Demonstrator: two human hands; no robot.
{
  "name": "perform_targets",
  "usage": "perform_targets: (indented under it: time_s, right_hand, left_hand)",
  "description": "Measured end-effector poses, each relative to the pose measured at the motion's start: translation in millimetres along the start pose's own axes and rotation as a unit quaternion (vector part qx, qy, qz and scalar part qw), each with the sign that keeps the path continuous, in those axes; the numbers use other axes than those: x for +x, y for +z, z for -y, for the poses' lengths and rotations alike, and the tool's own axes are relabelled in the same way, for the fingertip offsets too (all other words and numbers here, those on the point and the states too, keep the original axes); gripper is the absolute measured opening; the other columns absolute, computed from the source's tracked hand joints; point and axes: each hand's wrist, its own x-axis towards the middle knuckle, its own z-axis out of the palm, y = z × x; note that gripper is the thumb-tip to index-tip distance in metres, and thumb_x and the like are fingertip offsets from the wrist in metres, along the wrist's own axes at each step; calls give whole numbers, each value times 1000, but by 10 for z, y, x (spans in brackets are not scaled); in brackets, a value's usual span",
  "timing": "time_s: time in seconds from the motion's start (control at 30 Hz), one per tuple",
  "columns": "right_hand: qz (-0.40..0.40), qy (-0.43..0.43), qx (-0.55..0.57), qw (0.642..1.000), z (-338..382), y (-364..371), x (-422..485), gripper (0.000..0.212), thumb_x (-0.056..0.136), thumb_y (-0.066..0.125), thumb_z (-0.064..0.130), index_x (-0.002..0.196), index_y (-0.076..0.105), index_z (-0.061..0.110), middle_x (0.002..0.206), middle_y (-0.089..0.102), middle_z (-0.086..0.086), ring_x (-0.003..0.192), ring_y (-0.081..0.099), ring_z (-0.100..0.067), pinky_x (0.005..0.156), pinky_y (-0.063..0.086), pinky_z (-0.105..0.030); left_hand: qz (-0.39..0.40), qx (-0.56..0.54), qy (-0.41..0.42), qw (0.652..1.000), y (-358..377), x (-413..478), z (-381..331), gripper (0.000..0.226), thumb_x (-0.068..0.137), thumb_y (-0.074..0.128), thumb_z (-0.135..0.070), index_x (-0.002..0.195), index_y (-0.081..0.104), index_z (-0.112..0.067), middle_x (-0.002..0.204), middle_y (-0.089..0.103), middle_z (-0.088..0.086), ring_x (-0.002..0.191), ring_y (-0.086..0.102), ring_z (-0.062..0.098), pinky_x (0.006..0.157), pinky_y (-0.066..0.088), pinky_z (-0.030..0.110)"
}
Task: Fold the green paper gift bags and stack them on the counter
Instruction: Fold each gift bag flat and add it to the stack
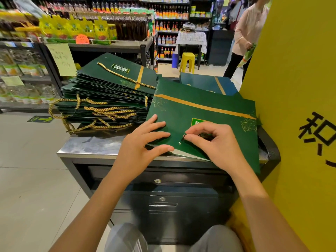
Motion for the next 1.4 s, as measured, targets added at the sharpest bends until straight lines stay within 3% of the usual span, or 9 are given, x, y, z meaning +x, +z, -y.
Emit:
perform_targets:
  time_s: [0.17,0.47,0.6,0.77,0.97,1.03,1.2,1.3,1.4]
  right_hand:
    - [23,-16,-16,999,-13,-8,-19,6,86,80,16,90,81,20,87,76,17,87,71,-4,81,50,-12]
    - [29,-42,-13,999,-40,32,-25,8,87,79,17,94,81,21,91,77,14,91,73,-8,87,56,-21]
    - [28,-52,-30,998,-50,38,-22,8,87,80,16,94,81,18,89,77,14,90,72,-6,85,54,-18]
    - [46,-81,-111,989,-90,69,-21,9,89,72,29,94,80,31,96,72,22,105,63,-9,98,44,-43]
    - [126,-60,-110,984,-53,-34,0,27,78,82,21,103,75,32,113,69,24,119,57,-7,109,37,-47]
    - [137,-56,-100,984,-65,-51,12,29,79,81,19,104,76,32,113,70,24,119,57,-7,109,40,-45]
    - [146,-37,-75,986,-68,-85,57,25,83,79,13,103,79,28,109,73,20,116,58,-4,101,41,-18]
    - [159,-32,-73,984,-58,-115,83,23,83,79,14,102,80,27,109,74,19,117,59,-4,101,42,-17]
    - [173,-30,-60,983,-43,-137,105,21,84,79,14,103,80,24,110,74,17,116,61,-4,101,43,-18]
  left_hand:
    - [4,0,2,1000,26,-12,27,49,84,62,-58,118,75,-25,142,56,-14,147,35,4,119,34,34]
    - [-1,13,7,1000,39,-16,26,49,86,61,-57,119,74,-24,142,57,-11,147,35,5,119,34,33]
    - [-6,16,8,1000,51,-19,19,48,87,60,-57,118,75,-23,141,58,-10,147,36,7,117,39,39]
    - [-18,13,0,1000,66,-20,12,48,87,59,-58,115,77,-23,139,62,-8,145,39,7,110,47,44]
    - [-28,20,-11,999,89,-6,-14,47,88,57,-59,110,78,-23,135,65,-8,142,43,8,109,48,43]
    - [-34,19,-16,999,100,-10,-26,47,88,57,-59,109,78,-22,134,65,-7,142,44,8,109,48,42]
    - [-49,35,-12,998,147,-39,-48,45,91,57,-56,110,78,-20,132,67,-5,141,47,12,113,42,51]
    - [-122,60,4,991,203,-111,-105,37,89,65,-49,106,71,-17,127,66,-1,131,53,14,110,38,58]
    - [-186,91,53,977,296,-260,-183,26,86,76,-36,83,66,-12,124,60,8,129,49,23,106,36,59]
